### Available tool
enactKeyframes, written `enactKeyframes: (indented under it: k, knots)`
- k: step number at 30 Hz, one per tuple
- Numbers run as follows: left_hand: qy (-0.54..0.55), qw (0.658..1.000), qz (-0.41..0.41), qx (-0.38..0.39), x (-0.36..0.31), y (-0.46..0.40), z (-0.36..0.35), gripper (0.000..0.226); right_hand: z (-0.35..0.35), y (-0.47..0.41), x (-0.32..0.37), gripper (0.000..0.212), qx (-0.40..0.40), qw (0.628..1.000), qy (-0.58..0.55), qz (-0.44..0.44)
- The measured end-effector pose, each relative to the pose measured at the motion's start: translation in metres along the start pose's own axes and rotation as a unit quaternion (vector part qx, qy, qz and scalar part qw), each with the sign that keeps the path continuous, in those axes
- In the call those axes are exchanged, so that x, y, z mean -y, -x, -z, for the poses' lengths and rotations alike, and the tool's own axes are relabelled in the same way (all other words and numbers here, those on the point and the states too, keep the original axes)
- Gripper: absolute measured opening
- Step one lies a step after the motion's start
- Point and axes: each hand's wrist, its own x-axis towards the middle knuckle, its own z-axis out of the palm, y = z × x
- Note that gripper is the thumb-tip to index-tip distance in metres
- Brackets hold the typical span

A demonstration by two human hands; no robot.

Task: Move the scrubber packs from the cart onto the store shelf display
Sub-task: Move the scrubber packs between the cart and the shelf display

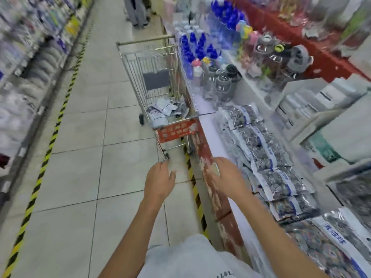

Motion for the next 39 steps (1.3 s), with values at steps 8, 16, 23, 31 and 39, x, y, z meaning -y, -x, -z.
enactKeyframes:
  k: [8, 16, 23, 31, 39]
  knots:
    - [0.013, 0.998, 0.069, -0.002, 0.036, -0.074, 0.015, 0.053, -0.018, -0.114, 0.019, 0.059, 0.024, 0.999, -0.025, 0.016]
    - [0.023, 0.994, 0.108, -0.001, 0.037, -0.213, 0.02, 0.044, -0.037, -0.251, -0.008, 0.056, 0.076, 0.997, -0.027, 0.012]
    - [0.057, 0.986, 0.156, -0.001, 0.038, -0.338, 0.031, 0.046, -0.026, -0.388, -0.015, 0.039, 0.134, 0.991, -0.012, 0.019]
    - [0.099, 0.969, 0.22, 0.046, 0.076, -0.451, 0.016, 0.049, -0.037, -0.544, 0.005, 0.059, 0.201, 0.98, -0.001, -0.005]
    - [0.126, 0.953, 0.247, 0.123, 0.129, -0.566, -0.019, 0.047, -0.074, -0.678, 0.021, 0.042, 0.193, 0.972, -0.059, -0.12]
